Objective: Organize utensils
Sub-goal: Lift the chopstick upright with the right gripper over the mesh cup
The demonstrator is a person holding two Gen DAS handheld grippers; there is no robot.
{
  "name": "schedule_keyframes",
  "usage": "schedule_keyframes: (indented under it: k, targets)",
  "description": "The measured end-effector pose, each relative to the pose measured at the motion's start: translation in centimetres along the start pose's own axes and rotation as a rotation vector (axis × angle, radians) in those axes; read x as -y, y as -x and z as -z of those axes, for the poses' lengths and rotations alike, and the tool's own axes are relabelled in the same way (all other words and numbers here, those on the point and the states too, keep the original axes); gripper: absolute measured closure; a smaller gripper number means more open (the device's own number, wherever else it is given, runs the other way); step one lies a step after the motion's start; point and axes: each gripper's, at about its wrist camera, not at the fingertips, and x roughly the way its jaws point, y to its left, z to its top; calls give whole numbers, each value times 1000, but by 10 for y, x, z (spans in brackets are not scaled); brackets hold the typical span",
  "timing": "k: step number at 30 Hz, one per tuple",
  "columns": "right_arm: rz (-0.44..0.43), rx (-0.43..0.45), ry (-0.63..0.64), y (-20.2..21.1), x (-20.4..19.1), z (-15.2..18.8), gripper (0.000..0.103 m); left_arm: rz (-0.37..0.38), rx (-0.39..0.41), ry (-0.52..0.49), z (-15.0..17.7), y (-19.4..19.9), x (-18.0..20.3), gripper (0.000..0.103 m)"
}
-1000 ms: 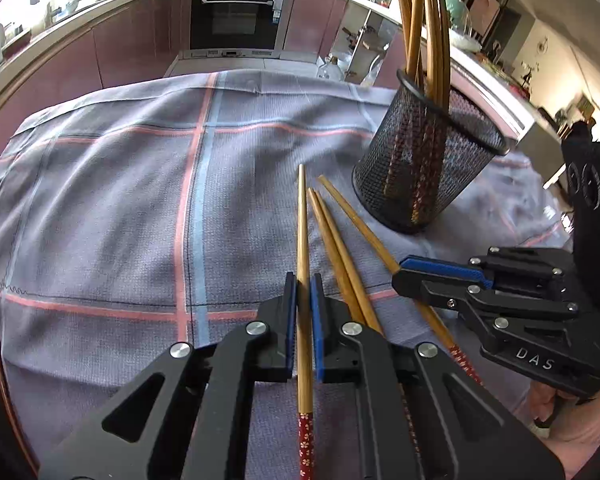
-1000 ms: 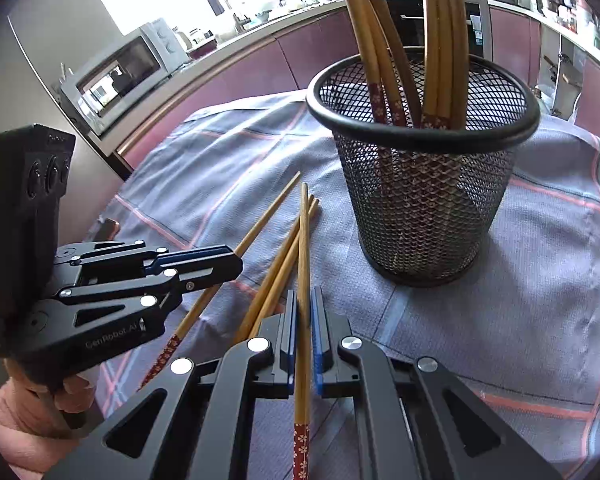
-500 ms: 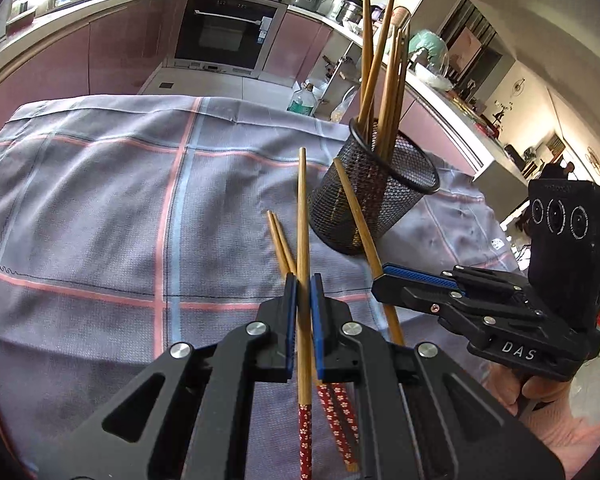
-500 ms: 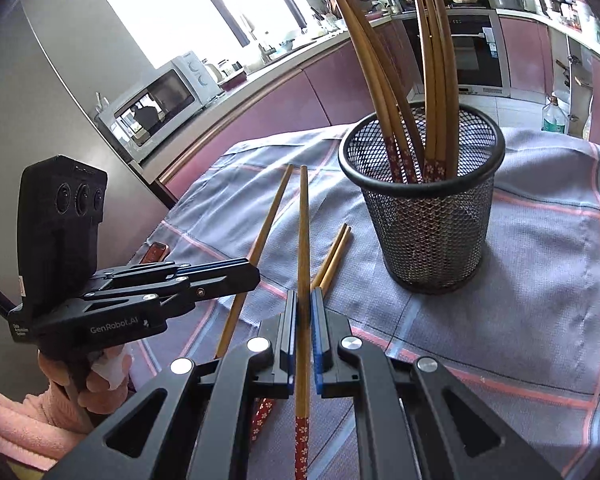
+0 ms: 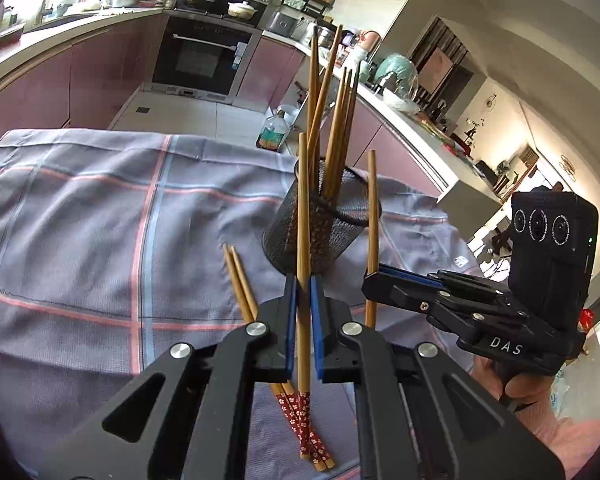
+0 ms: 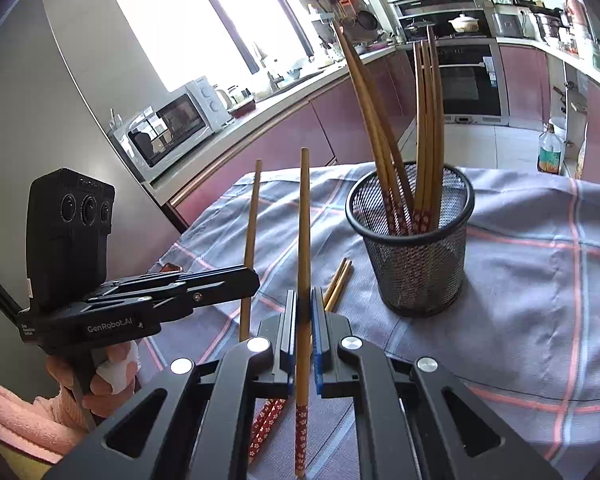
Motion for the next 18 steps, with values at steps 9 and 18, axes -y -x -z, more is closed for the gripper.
schedule_keyframes:
  k: [9,18]
  targets:
    - [26,88,29,31,-2,-12,97,29,68,-33,-19,20,14,96]
    - [52,166,66,61,-1,-23,97,38,123,-82,-40,31,32,96]
